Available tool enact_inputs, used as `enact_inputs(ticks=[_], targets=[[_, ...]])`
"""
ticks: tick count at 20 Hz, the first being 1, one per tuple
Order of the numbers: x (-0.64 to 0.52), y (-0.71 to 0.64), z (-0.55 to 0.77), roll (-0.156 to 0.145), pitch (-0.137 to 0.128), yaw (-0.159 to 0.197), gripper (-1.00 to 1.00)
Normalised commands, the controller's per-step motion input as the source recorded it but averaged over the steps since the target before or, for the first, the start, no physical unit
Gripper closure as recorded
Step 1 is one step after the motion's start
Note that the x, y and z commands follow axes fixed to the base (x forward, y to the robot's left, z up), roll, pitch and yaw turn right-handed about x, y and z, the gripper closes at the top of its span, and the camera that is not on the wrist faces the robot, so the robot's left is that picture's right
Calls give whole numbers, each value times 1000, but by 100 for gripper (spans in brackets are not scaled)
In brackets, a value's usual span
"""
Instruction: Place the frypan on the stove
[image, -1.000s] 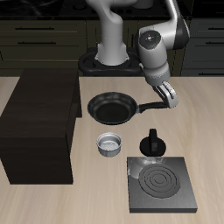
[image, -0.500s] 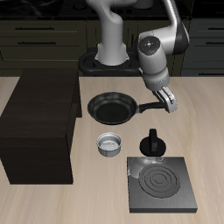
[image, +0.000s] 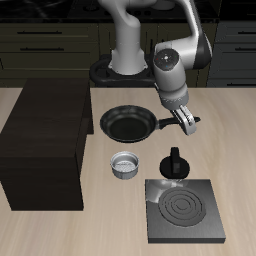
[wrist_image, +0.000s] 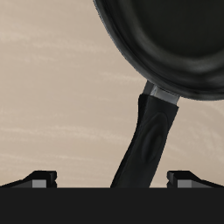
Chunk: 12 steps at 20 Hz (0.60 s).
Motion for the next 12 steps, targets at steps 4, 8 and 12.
enact_inputs(ticks=[4,8,12], targets=[[74,-138,-151,-4,35,-33,-100],[13,-159,-156,-14,37,-21,-100],[-151,-144,-262,-12,30,-12,-100]])
